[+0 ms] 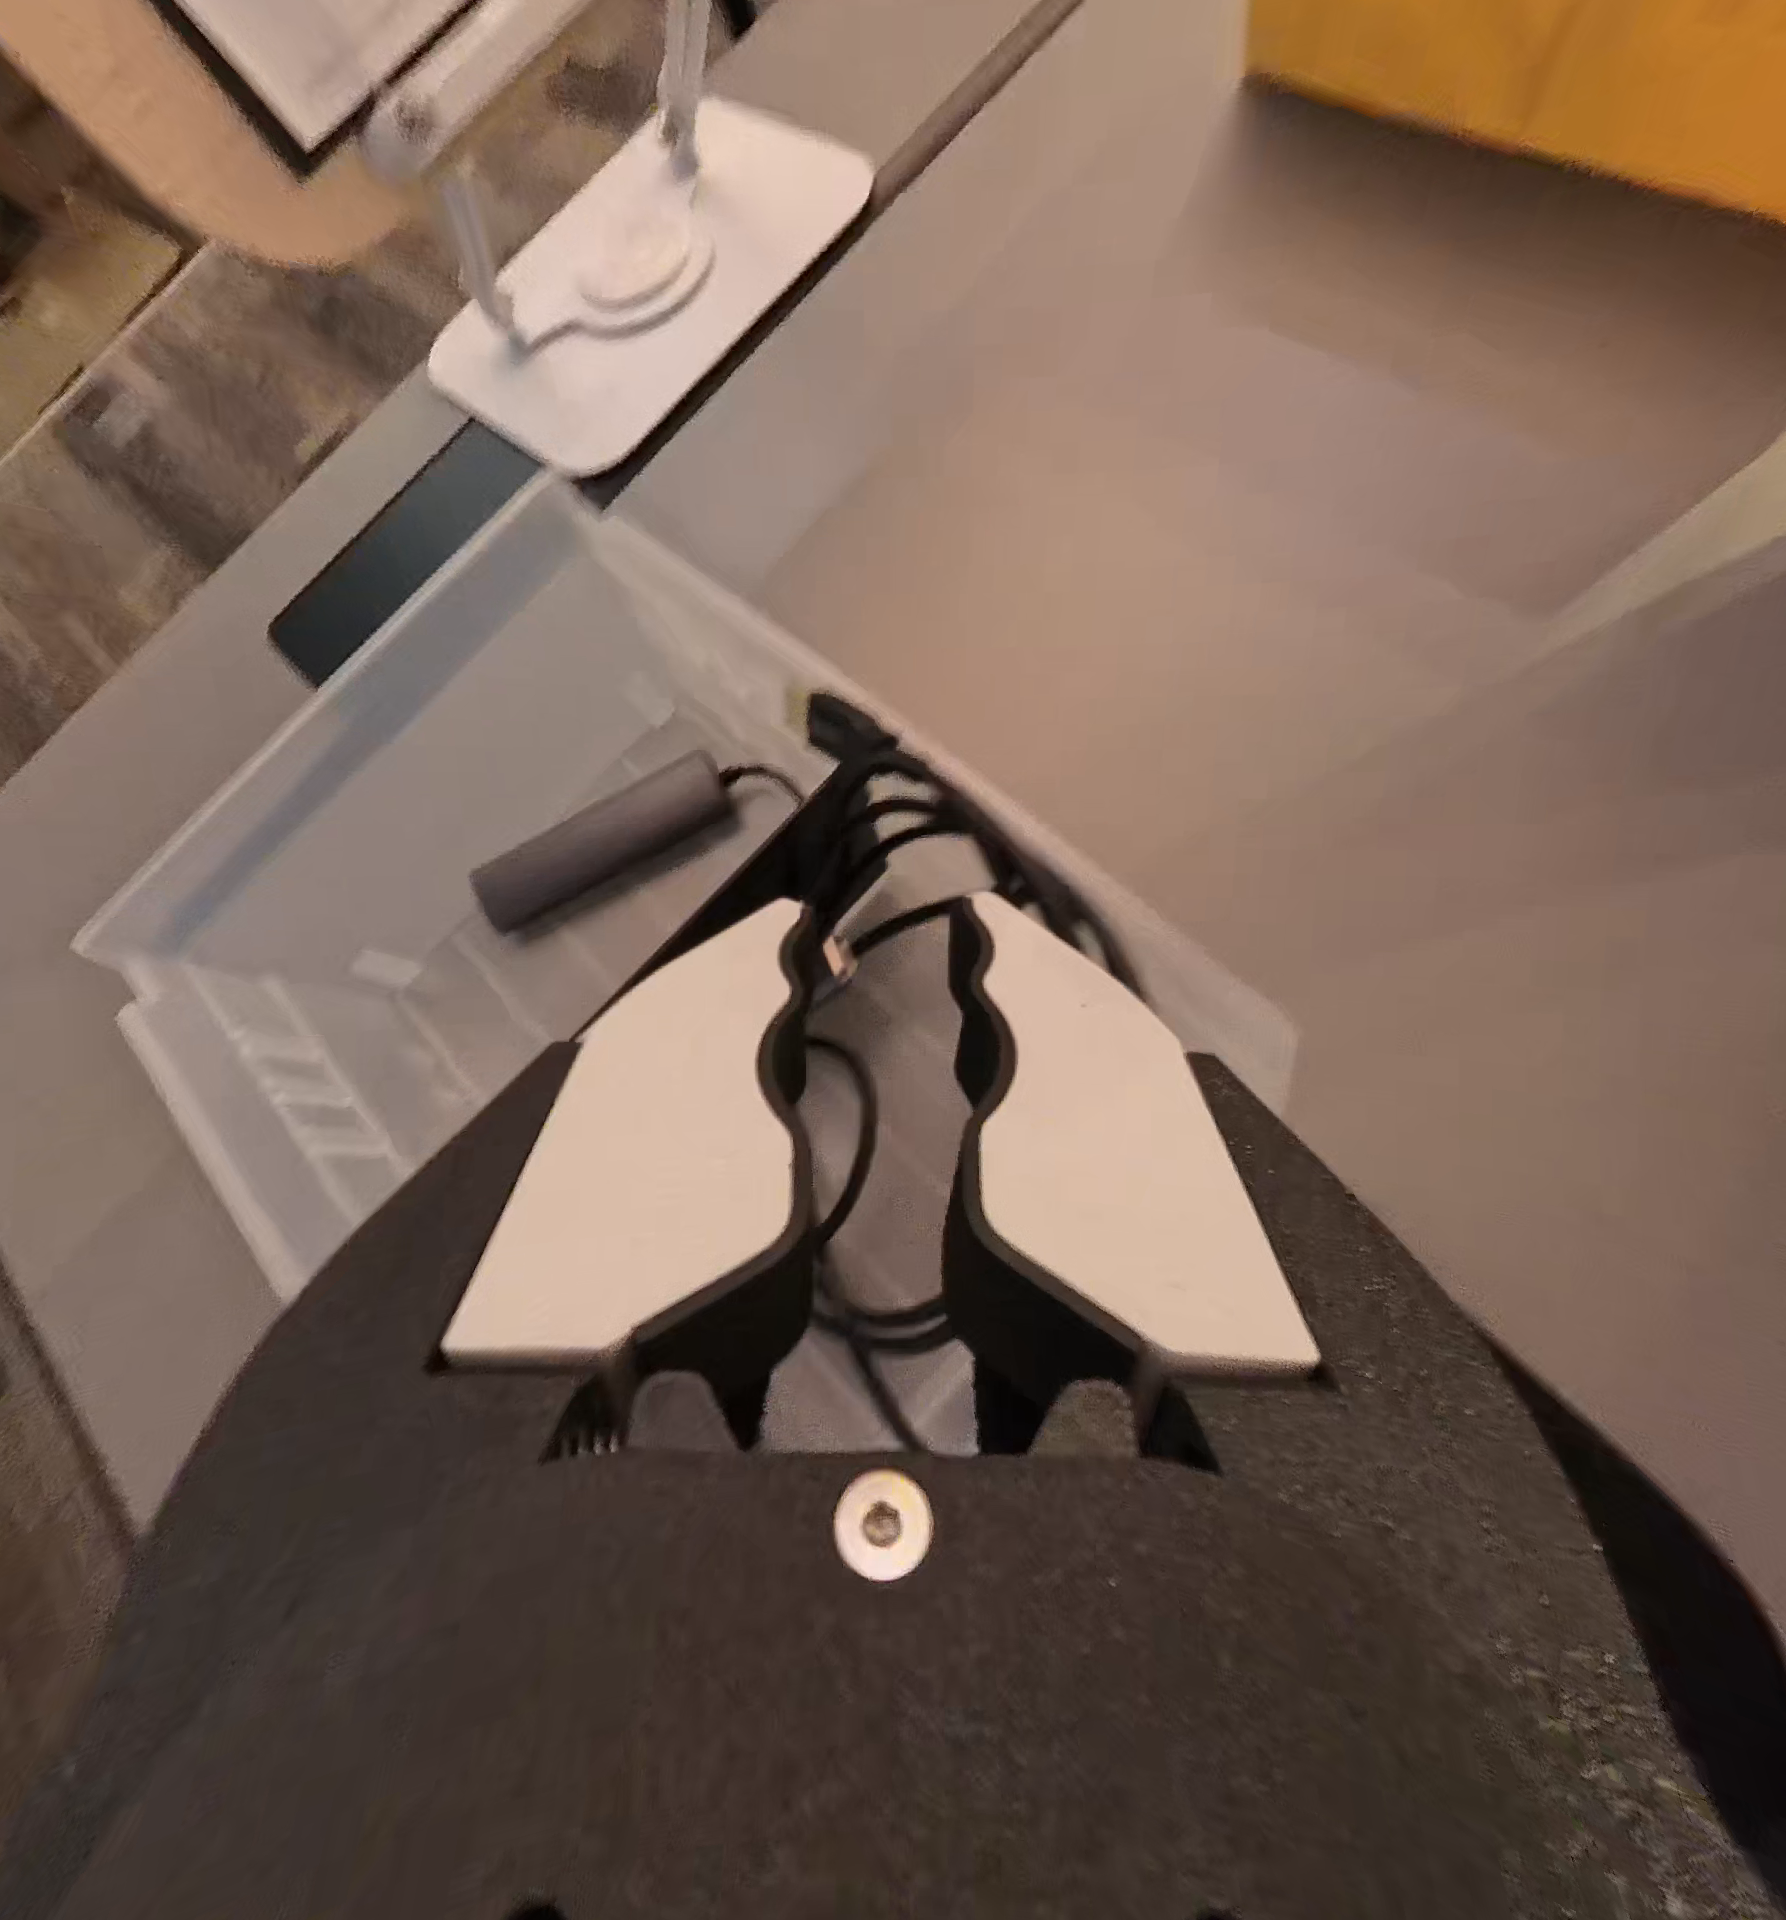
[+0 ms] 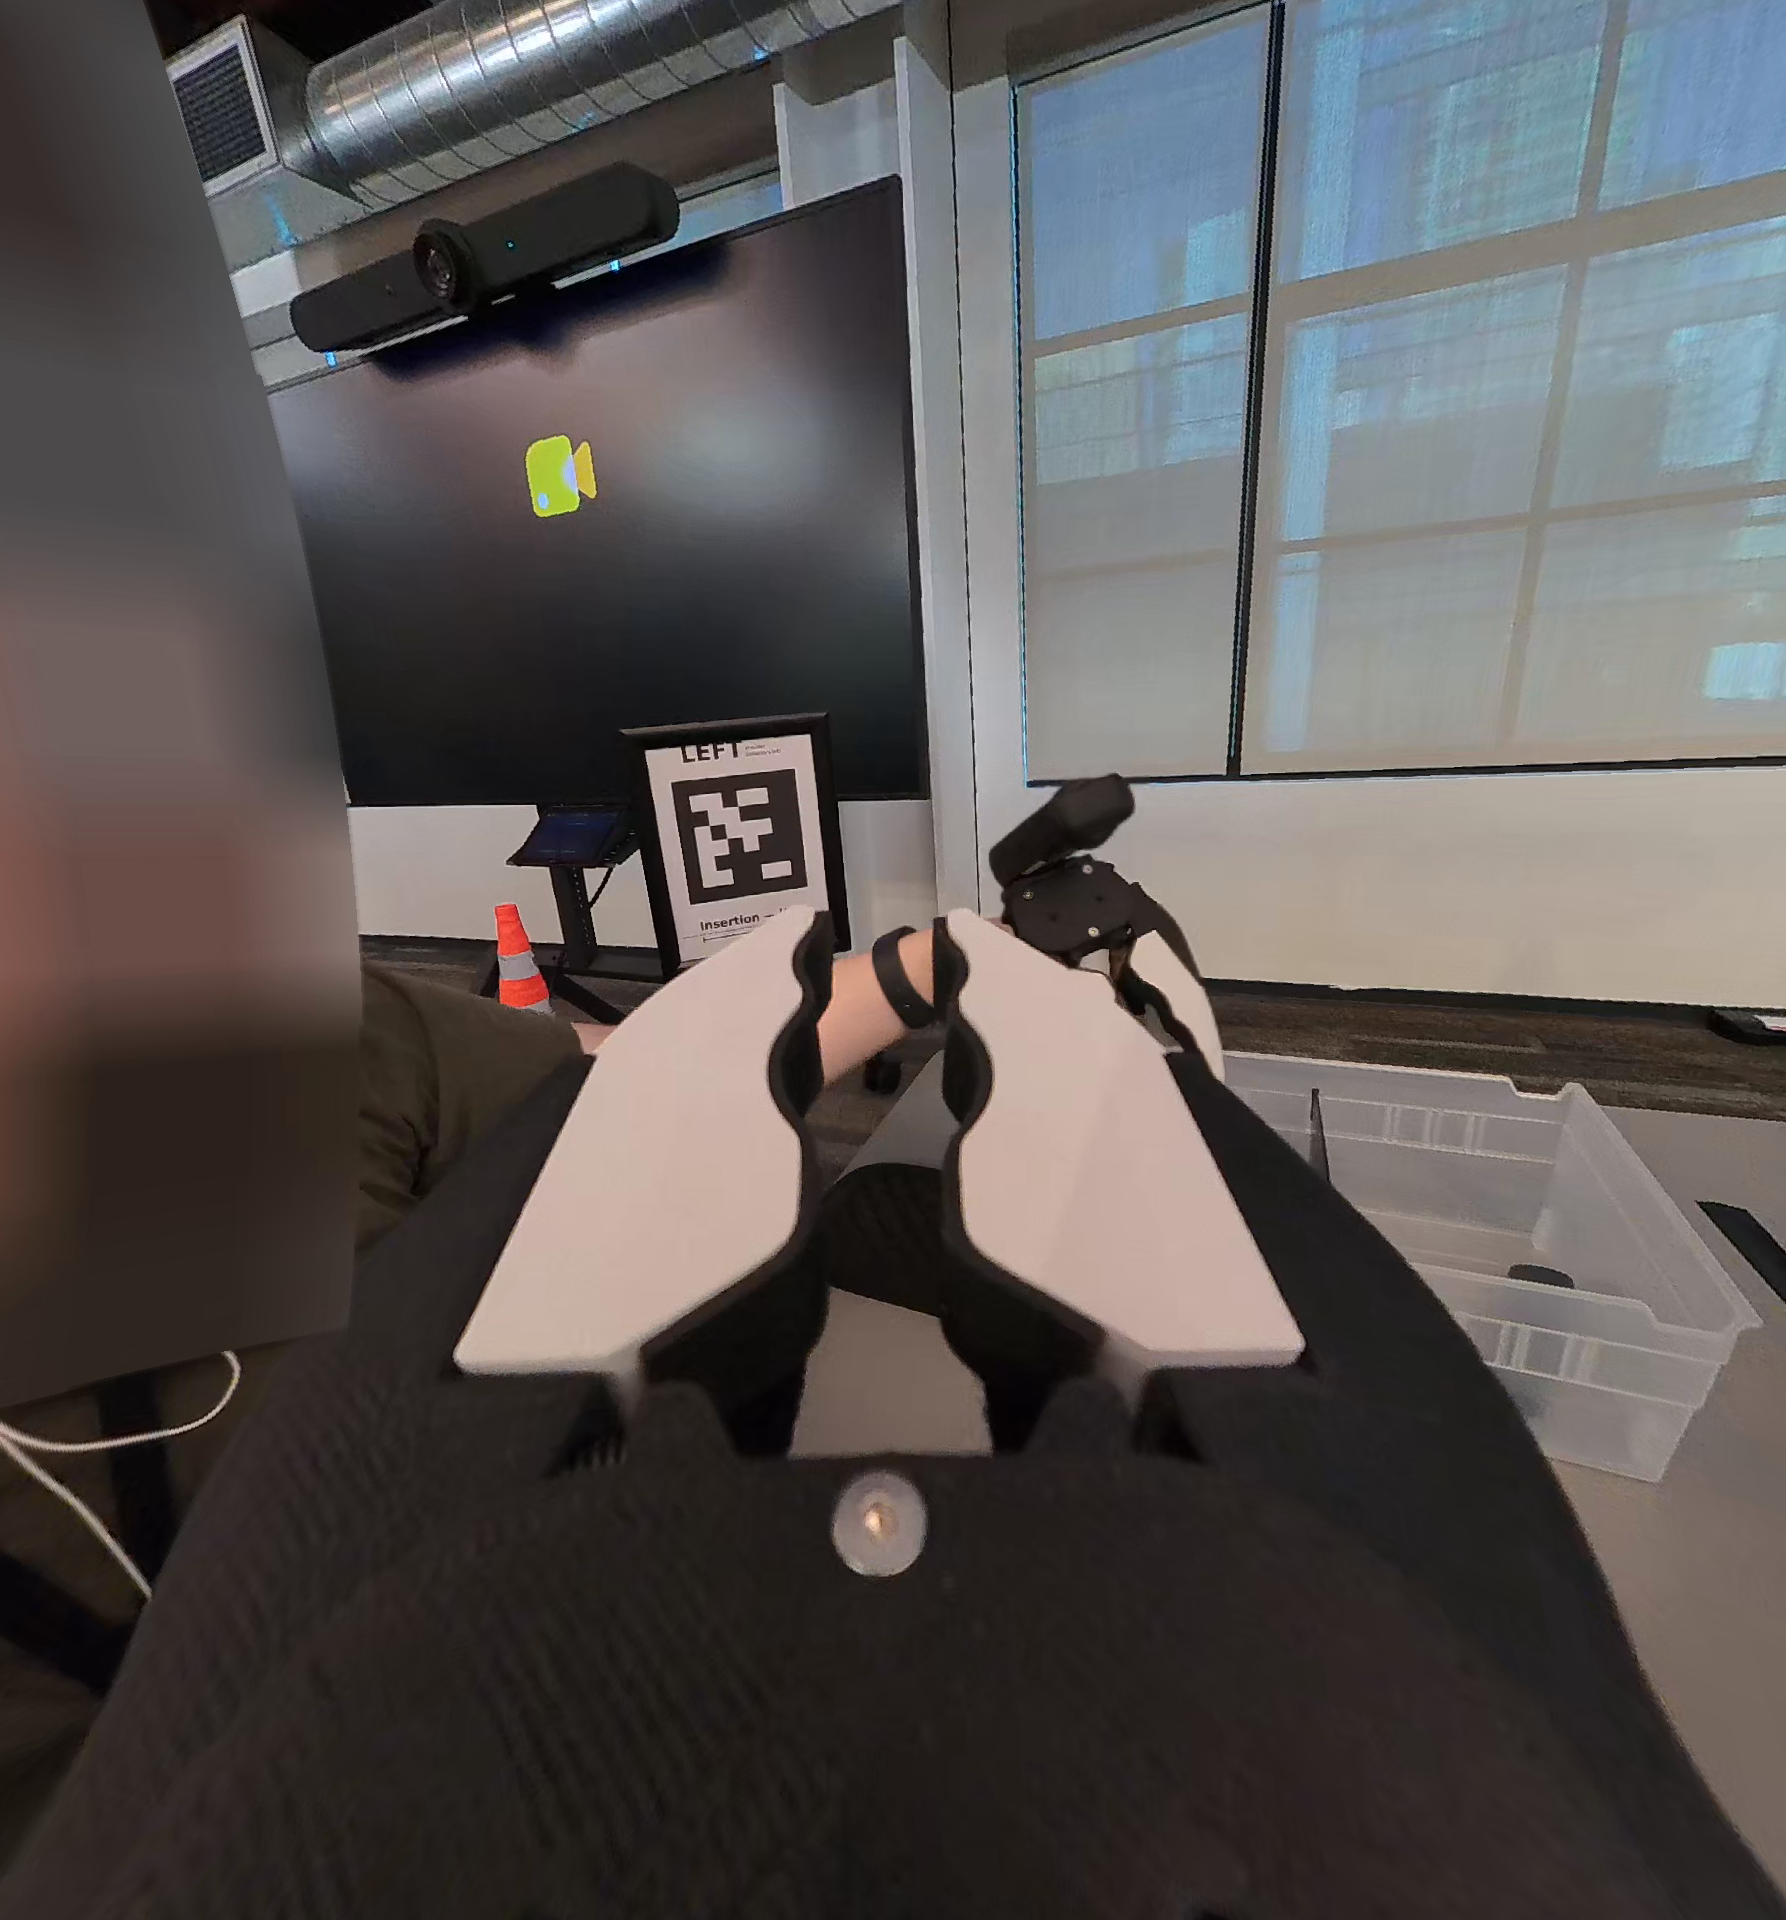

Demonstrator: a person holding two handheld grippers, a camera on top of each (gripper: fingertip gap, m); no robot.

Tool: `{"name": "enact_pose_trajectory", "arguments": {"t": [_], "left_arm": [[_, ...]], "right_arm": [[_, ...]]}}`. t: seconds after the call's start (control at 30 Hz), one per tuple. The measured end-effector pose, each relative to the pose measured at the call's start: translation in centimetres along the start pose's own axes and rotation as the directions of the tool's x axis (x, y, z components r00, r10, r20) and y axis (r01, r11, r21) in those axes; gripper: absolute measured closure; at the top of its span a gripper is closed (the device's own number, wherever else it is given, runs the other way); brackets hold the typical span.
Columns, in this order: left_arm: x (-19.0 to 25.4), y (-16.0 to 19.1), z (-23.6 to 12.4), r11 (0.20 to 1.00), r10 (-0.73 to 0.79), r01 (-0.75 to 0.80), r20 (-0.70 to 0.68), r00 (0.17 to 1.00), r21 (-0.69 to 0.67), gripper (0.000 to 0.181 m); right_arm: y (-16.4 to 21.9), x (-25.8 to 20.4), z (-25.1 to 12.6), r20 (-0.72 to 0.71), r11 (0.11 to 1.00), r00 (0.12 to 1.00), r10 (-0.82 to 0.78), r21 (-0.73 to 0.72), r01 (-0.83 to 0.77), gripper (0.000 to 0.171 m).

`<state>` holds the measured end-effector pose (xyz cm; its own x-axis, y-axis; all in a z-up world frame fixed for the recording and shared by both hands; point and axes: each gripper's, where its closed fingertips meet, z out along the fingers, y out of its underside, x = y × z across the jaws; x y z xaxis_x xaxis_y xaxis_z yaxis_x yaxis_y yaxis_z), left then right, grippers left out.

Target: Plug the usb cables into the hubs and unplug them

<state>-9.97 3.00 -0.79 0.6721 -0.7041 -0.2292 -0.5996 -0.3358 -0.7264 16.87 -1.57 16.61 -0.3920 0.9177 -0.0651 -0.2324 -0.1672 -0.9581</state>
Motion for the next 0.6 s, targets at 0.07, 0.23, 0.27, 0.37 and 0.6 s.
{"name": "enact_pose_trajectory", "arguments": {"t": [0.07,0.23,0.27,0.37,0.6], "left_arm": [[-1.3,1.4,0.1,0.998,0.007,-0.005,0.03,1.0,-0.064,0.159],[-2.1,3.2,1.0,0.992,0.006,-0.006,0.0,1.0,-0.129,0.161],[-2.2,3.5,1.3,0.99,0.015,-0.015,0.002,1.0,-0.141,0.161],[-1.7,3.9,1.9,0.988,0.039,-0.042,-0.027,0.999,-0.151,0.161],[-1.2,5.2,1.7,0.966,0.13,-0.14,-0.058,0.99,-0.218,0.164]], "right_arm": [[0.1,0.2,0.0,-0.006,1.0,1.0,0.002,-0.004,-0.002,0.152],[1.1,1.2,0.0,-0.027,0.999,1.0,0.012,-0.036,-0.013,0.152],[1.3,1.5,0.0,-0.036,0.999,0.999,0.018,-0.041,-0.019,0.152],[1.9,2.2,0.2,-0.051,0.998,0.998,0.038,-0.049,-0.04,0.152],[4.2,3.2,1.5,-0.074,0.99,0.996,0.051,-0.128,-0.06,0.152]]}}
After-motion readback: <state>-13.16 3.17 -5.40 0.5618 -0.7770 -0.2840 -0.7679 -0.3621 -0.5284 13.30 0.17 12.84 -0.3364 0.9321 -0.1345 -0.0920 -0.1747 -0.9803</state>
